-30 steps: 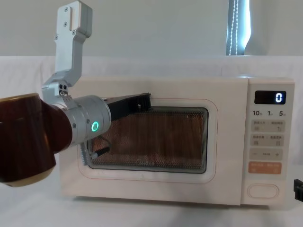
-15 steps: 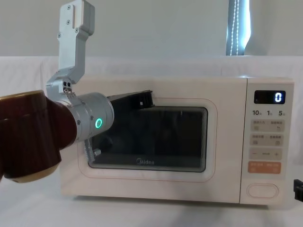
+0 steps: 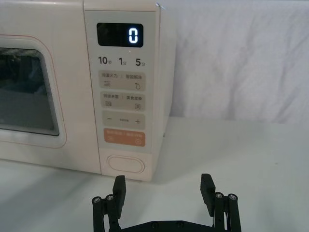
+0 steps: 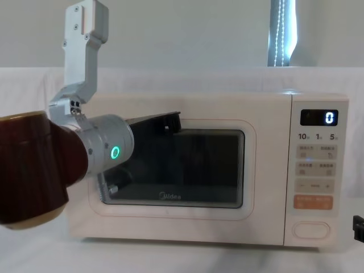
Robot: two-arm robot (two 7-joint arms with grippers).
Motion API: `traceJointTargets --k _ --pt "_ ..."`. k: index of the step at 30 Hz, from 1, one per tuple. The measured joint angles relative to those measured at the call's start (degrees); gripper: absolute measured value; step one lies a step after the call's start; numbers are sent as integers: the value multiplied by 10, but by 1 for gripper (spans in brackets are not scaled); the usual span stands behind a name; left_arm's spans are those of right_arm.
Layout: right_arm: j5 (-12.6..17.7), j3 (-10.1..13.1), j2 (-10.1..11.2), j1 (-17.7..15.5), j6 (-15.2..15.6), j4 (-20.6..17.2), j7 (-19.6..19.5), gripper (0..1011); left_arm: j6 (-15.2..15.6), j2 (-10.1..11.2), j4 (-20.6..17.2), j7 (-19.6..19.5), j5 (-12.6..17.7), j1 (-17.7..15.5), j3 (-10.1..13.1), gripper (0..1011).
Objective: Press the button to open the microwave door with one hand; close the microwave door with the other hand.
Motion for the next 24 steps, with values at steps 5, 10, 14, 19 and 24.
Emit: traceJointTargets --k 5,10,14,19,24 --pt "0 0 0 0 0 0 0 1002 7 2 -22 7 0 17 -3 0" --pt "0 0 0 0 0 0 0 1002 12 8 -57 17 -3 45 -12 0" --pt "0 0 0 0 0 0 0 1002 13 17 -79 21 -2 62 -18 0" --pt "0 0 0 0 0 0 0 1002 9 32 -105 29 6 85 -28 0" --pt "0 0 0 0 0 0 0 1002 3 44 -126 36 16 105 -41 0"
